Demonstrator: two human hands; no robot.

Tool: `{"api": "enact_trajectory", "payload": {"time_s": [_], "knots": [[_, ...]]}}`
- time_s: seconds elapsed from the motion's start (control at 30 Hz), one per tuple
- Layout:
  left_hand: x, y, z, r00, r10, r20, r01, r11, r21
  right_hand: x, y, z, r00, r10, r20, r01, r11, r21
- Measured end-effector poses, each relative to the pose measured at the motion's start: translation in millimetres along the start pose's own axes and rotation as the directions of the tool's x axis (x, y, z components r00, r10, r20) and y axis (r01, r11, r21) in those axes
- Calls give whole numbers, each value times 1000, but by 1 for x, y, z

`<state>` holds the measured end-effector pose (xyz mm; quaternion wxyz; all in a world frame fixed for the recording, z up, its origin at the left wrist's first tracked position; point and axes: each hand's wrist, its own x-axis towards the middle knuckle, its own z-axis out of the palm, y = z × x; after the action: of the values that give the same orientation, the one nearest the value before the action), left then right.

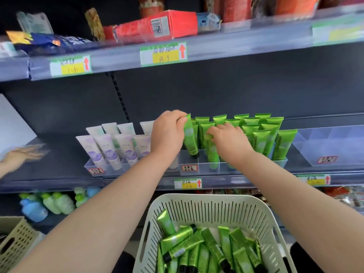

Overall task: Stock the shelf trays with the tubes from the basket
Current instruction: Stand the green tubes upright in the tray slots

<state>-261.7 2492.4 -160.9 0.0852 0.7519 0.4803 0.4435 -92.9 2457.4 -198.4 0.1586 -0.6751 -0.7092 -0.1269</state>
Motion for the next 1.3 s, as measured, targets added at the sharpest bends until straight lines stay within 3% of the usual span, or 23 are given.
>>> {"api": "enact_trajectory", "payload": {"time_s": [0.23,0.33,0.53,0.97,1.3], "knots": [[29,18,34,991,73,108,-84,991,101,-3,17,-10,976,-33,-217,35,999,7],[35,22,46,977,68,201,-96,986,134,-7,24,-10,960,-58,-275,54,998,-20],[47,31,52,961,102,258,-151,973,178,-21,34,-4,931,-90,-355,83,996,-34],[33,17,68,920,54,388,-159,957,244,-34,32,14,952,-97,-289,103,995,5],[21,12,51,951,64,303,-122,976,178,-44,19,21,976,-101,-194,104,995,5]]}}
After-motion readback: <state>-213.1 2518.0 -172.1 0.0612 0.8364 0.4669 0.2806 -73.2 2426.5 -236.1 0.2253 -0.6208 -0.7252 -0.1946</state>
